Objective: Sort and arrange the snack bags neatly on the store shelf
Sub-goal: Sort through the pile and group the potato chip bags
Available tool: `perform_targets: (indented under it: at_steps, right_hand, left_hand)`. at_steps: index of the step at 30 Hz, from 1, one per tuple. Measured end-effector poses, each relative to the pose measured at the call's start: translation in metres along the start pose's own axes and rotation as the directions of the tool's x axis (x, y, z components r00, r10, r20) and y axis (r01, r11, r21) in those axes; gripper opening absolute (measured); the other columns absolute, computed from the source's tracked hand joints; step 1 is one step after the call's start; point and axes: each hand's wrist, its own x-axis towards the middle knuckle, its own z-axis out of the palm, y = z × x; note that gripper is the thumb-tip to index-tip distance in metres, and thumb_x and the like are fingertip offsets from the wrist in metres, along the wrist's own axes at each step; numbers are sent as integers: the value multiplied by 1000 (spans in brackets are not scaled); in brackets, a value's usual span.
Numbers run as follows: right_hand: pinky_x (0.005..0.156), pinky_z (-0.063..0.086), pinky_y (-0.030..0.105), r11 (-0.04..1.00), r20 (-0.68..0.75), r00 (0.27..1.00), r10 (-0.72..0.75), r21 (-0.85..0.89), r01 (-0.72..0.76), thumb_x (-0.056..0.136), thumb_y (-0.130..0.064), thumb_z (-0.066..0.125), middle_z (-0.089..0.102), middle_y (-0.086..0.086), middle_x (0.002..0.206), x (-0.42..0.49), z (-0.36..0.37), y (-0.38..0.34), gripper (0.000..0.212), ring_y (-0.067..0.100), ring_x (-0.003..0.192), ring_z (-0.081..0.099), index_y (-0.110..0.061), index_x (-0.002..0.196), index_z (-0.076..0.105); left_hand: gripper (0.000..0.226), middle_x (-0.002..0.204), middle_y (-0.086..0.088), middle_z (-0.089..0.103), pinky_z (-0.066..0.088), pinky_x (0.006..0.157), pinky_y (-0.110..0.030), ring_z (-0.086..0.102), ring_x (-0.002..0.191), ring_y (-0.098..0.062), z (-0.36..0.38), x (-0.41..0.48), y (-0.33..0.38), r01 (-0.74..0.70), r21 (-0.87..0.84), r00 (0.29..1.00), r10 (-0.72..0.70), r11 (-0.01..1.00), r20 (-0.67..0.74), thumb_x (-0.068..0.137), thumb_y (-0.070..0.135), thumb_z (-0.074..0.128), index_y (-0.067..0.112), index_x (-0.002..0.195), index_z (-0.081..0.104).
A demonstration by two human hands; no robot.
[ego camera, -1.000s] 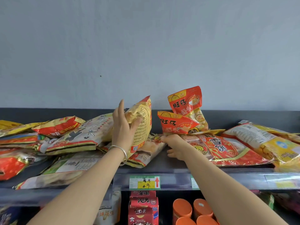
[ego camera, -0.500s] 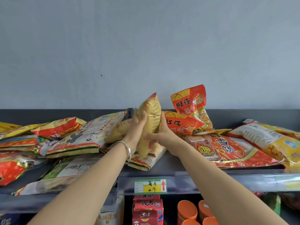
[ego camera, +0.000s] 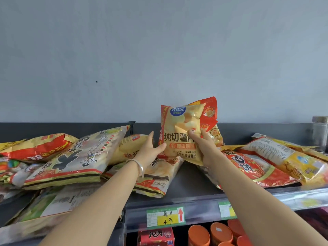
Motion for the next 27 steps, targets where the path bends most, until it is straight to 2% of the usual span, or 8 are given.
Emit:
perform_targets:
  at_steps: [6, 9, 12, 15, 18, 21, 23, 27]
  right_hand:
    - [56, 58, 35, 986, 97, 985, 146, -99, -136, 93, -34, 59, 75, 5, 84, 5, -10, 4, 18, 22, 72, 73, -22, 106, 55]
    - [77, 58, 42, 975, 86, 985, 148, -179, -130, 98, -35, 50, 70, 11, 104, 5, -7, 8, 30, 26, 91, 70, -15, 120, 55]
    - [73, 57, 41, 978, 65, 992, 107, -187, -93, 97, -38, 51, 70, 4, 107, 0, -9, 5, 25, 22, 94, 69, -25, 118, 56]
    - [73, 58, 38, 970, 158, 988, 2, -239, 36, 80, -48, 67, 65, -2, 118, -5, -10, 1, 55, 20, 101, 67, -33, 128, 47]
    - [70, 60, 34, 934, 186, 979, -81, -328, 140, 68, -37, 80, 67, 2, 117, -9, -5, -2, 79, 19, 94, 71, -28, 134, 37]
    - [76, 60, 41, 942, 46, 987, -156, -293, 163, 64, -33, 86, 68, 2, 113, -11, -5, -7, 82, 21, 92, 71, -28, 132, 39]
    - [78, 59, 45, 929, -83, 965, -247, -305, 211, 64, -36, 87, 67, -1, 113, -9, -6, -11, 84, 20, 95, 69, -29, 132, 37]
    - [83, 57, 43, 829, -259, 866, -429, -493, 263, 67, -40, 84, 59, -3, 124, -8, 8, -10, 97, 19, 107, 62, -28, 142, 24]
  left_hand:
    - [74, 130, 5, 53, 45, 99, -38, 51, 118, -16, 8, 9, -12, 13, -156, 988, 11, 988, 152, 83, 33, 67, 32, 143, 24]
    - [79, 126, 6, 52, 44, 101, -40, 51, 116, -16, 11, 12, -10, -23, -121, 988, 42, 992, 152, 78, 30, 73, 33, 140, 24]
    - [85, 127, 6, 50, 43, 102, -39, 50, 117, -15, 12, 13, -11, -58, -90, 986, 71, 994, 148, 76, 27, 76, 31, 141, 21]
    - [90, 128, 6, 50, 44, 97, -33, 51, 115, -12, 15, 9, -11, -112, -61, 981, 120, 992, 151, 74, 23, 77, 28, 143, 20]
    - [91, 125, 8, 49, 45, 91, -26, 51, 115, -11, 18, 5, -7, -176, 44, 967, 164, 983, 195, 75, 25, 77, 27, 144, 17]
    - [95, 130, 5, 48, 45, 89, -23, 52, 111, -7, 13, 1, -6, -177, 101, 957, 147, 979, 249, 76, 32, 75, 30, 146, 10]
    - [96, 141, -3, 44, 43, 98, -29, 49, 121, -15, 6, 0, -8, -155, 277, 967, 88, 948, 239, 80, 39, 69, 23, 150, 5]
    - [81, 145, -9, 41, 37, 106, -37, 43, 129, -25, -2, -4, -18, -152, 701, 961, -60, 697, 269, 83, 55, 56, 14, 146, 26]
